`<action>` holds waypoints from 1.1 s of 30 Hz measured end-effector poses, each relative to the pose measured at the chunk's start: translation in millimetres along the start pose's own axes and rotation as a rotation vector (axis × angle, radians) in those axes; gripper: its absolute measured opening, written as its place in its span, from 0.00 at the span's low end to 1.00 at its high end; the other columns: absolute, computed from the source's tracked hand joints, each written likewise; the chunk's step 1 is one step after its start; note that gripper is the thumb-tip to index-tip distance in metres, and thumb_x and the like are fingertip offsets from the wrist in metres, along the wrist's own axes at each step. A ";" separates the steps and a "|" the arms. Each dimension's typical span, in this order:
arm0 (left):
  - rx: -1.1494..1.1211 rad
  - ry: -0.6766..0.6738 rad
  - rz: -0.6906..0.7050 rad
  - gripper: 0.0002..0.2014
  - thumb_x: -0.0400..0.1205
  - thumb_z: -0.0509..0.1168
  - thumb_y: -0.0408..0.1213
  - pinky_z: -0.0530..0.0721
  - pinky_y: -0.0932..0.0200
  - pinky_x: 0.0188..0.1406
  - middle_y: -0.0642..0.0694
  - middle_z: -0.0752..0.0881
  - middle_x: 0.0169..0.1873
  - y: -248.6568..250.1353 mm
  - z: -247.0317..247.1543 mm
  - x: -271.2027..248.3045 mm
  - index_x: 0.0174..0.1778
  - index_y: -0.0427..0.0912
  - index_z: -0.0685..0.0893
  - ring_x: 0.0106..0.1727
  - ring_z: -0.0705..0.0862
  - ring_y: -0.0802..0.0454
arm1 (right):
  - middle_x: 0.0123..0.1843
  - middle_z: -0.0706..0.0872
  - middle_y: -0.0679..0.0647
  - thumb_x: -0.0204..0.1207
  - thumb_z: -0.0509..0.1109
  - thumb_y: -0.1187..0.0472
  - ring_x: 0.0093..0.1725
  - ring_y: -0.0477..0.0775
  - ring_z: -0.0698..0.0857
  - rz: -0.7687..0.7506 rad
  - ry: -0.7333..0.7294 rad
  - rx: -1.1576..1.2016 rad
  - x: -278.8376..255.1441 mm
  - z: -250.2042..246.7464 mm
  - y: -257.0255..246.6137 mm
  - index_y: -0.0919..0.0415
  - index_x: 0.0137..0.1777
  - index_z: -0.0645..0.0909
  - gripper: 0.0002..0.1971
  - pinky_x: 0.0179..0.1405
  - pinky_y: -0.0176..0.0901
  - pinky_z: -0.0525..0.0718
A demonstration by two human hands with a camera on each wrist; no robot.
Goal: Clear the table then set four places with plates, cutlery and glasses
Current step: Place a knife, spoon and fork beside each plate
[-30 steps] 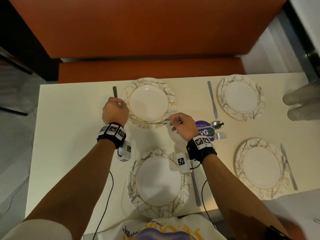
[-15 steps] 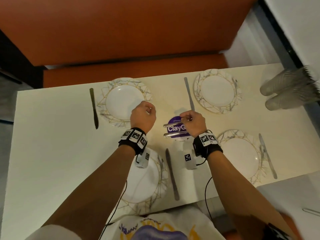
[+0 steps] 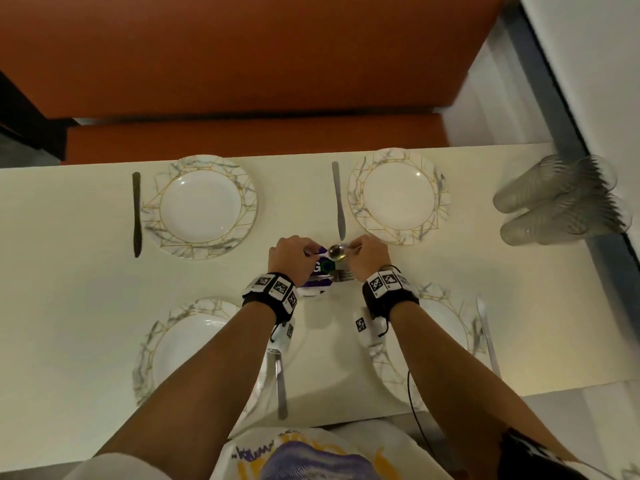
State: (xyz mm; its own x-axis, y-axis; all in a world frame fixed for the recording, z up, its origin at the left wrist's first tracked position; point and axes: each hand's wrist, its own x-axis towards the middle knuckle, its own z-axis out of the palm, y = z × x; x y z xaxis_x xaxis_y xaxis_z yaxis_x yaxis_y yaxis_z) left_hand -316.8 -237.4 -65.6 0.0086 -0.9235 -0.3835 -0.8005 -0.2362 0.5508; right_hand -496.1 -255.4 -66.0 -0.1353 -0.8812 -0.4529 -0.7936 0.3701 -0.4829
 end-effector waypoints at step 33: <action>-1.069 0.017 -0.312 0.08 0.87 0.71 0.38 0.88 0.50 0.55 0.40 0.94 0.53 -7.7 -45.7 -77.2 0.57 0.39 0.92 0.51 0.90 0.47 | 0.49 0.89 0.50 0.79 0.75 0.48 0.48 0.47 0.86 -0.296 -0.085 0.302 -52.7 -3.2 -74.4 0.60 0.59 0.86 0.17 0.45 0.35 0.79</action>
State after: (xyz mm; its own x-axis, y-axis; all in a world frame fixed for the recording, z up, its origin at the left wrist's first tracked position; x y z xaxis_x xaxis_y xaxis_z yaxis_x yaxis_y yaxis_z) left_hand -283.8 -178.1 -6.3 0.1346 -0.7803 -0.6108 0.1665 -0.5898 0.7902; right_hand -431.8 -237.4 -3.8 0.1314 -0.9395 -0.3163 -0.5799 0.1860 -0.7932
